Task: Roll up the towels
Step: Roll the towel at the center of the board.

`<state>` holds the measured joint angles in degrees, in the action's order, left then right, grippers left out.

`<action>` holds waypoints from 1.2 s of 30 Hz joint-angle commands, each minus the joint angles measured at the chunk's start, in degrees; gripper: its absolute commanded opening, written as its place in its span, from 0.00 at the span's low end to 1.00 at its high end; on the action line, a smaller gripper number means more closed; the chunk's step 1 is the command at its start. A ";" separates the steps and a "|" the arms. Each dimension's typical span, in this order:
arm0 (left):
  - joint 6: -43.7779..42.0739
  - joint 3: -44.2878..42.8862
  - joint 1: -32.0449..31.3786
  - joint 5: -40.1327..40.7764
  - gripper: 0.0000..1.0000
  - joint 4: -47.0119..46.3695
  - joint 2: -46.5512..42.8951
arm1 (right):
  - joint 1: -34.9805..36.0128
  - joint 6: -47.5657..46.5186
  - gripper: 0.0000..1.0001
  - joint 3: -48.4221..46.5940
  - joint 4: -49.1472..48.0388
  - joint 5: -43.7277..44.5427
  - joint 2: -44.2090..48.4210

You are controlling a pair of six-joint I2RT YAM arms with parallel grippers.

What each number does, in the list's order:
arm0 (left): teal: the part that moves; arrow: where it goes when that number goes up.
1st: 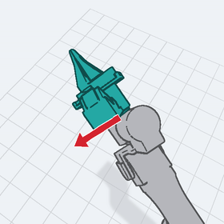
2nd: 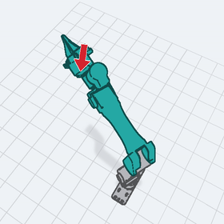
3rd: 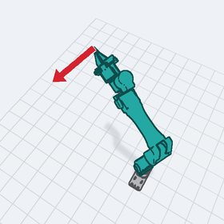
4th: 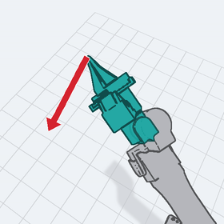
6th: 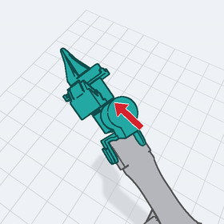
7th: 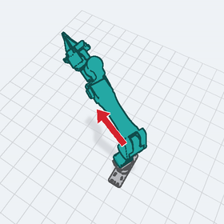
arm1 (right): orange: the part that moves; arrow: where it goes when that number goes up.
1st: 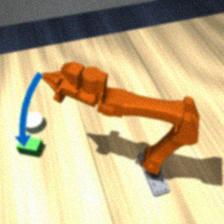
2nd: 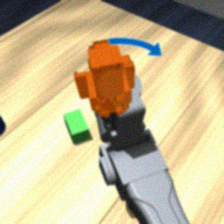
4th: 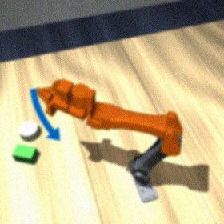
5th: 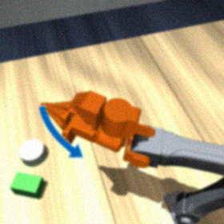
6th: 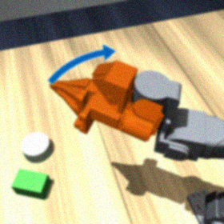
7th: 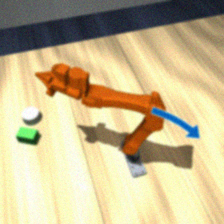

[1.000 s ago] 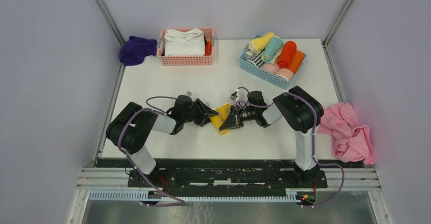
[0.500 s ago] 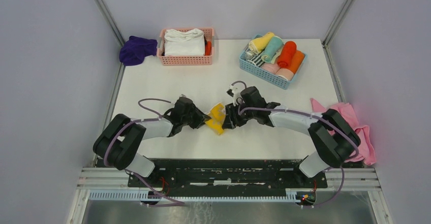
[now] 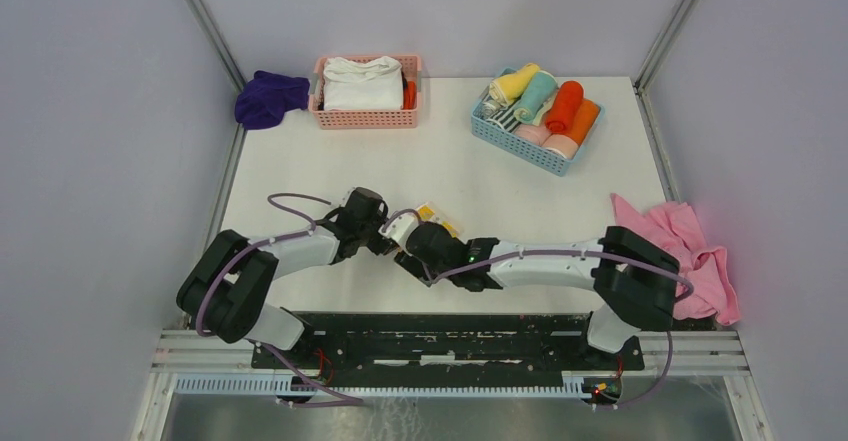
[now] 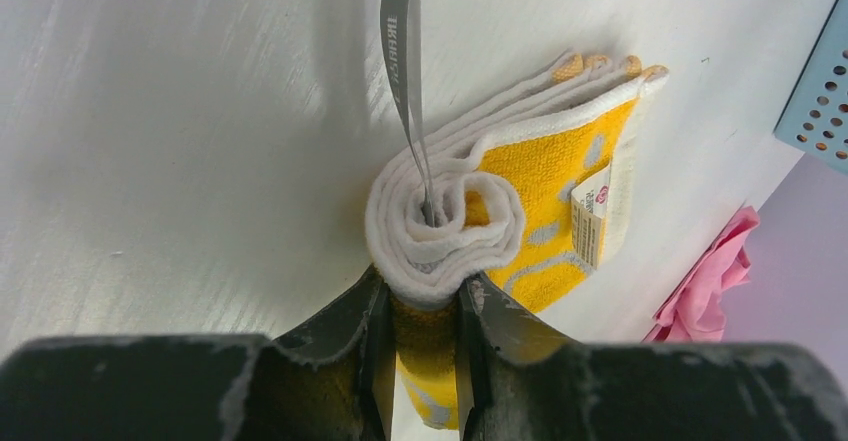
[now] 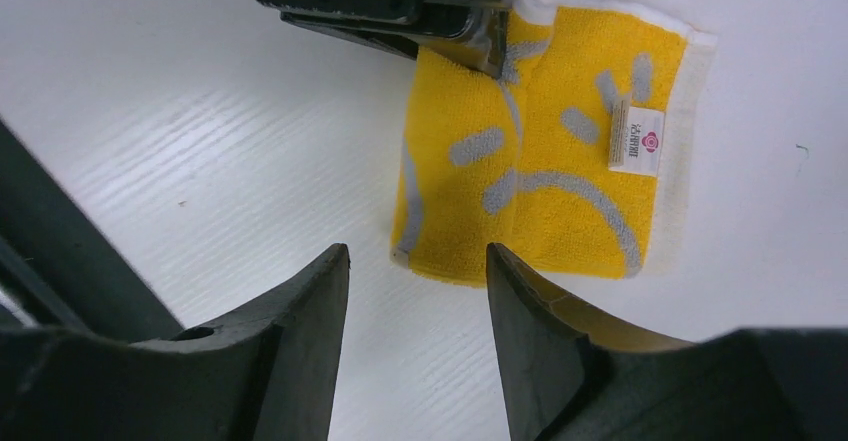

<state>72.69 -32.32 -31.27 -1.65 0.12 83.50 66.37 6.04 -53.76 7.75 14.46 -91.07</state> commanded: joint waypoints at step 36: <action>-6.51 12.00 7.80 -2.49 0.79 3.10 -26.40 | -21.56 24.04 0.02 7.20 -29.79 -62.43 -16.70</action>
<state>69.12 -23.70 -23.73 -1.85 5.45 61.23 47.62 17.23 -49.43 -10.28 -30.26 -102.56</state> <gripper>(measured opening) 0.780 0.085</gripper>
